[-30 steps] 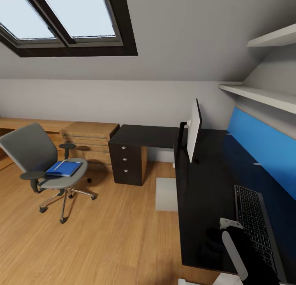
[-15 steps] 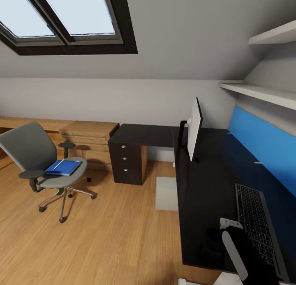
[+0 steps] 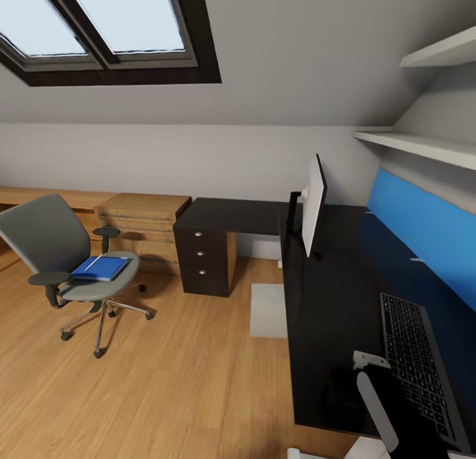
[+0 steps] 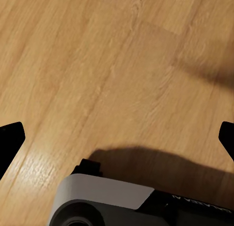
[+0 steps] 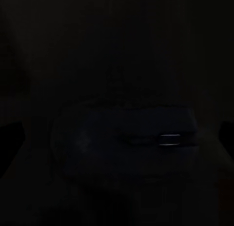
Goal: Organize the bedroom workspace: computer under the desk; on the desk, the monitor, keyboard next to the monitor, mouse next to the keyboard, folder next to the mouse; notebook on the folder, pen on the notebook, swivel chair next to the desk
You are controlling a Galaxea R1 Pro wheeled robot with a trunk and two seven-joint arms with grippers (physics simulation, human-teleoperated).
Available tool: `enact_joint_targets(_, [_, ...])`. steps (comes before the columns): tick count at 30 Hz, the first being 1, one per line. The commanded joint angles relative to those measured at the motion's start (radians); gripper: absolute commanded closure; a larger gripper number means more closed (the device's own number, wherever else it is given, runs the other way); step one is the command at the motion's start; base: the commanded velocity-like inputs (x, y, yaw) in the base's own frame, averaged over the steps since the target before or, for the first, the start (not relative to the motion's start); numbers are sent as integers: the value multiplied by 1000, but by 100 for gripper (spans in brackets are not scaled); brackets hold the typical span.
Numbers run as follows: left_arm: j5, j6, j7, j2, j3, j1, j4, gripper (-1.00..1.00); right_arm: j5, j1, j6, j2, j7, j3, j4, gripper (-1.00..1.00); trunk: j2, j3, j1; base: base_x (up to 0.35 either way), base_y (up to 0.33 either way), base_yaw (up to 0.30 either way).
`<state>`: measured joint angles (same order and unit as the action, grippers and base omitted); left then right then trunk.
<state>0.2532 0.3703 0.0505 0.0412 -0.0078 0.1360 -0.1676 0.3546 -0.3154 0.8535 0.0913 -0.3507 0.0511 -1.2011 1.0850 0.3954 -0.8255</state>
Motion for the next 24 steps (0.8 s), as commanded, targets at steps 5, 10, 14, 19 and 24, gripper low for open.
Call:
enact_joint_targets(5, [2, 4, 3, 0, -1, 1, 0, -100, 10, -1, 2, 1, -9, -1, 0, -100, 8, 4, -4, 0, 0, 0])
enact_joint_targets(10, [1, 4, 3, 0, -1, 1, 0, -100, 10, -1, 2, 1, -9, -1, -1, -100, 8, 4, -4, 0, 0, 0])
enact_joint_targets(14, [1, 4, 3, 0, -1, 1, 0, -100, 10, -1, 2, 1, -10, -1, 0, -100, 8, 4, -4, 0, 0, 0])
enact_joint_targets(19, [1, 4, 3, 0, -1, 1, 0, -100, 10, -1, 2, 1, -10, -1, 0, -100, 8, 4, -4, 0, 0, 0])
enact_joint_targets(24, [2, 4, 3, 0, -1, 1, 0, -100, 10, -1, 2, 1, -10, -1, 0, -100, 8, 4, -4, 0, 0, 0])
